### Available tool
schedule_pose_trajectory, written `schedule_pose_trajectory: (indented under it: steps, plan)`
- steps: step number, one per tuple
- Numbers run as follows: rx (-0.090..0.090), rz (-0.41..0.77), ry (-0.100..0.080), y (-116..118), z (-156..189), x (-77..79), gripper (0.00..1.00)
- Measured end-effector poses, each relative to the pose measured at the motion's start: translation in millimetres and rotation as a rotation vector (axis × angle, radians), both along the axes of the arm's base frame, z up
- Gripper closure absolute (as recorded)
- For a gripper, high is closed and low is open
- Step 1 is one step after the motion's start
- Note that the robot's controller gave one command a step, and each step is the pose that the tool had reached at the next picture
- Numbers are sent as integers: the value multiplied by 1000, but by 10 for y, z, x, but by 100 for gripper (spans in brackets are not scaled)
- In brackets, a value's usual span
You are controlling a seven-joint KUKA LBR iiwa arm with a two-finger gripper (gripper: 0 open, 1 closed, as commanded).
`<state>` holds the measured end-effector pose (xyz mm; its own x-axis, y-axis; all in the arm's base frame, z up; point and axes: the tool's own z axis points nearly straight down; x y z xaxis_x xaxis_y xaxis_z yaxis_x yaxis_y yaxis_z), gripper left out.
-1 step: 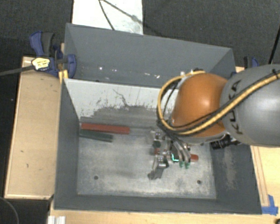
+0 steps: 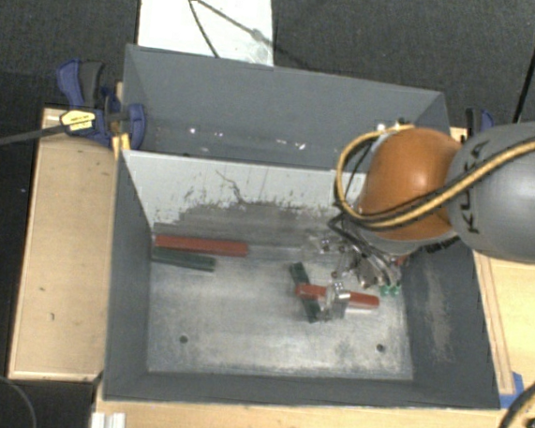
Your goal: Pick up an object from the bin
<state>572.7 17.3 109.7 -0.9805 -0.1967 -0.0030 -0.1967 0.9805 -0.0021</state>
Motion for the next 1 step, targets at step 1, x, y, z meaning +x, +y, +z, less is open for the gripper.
schedule_pose_trajectory:
  steps: [1]
  plan:
    - [1,35,6,-177,-409,58,0]
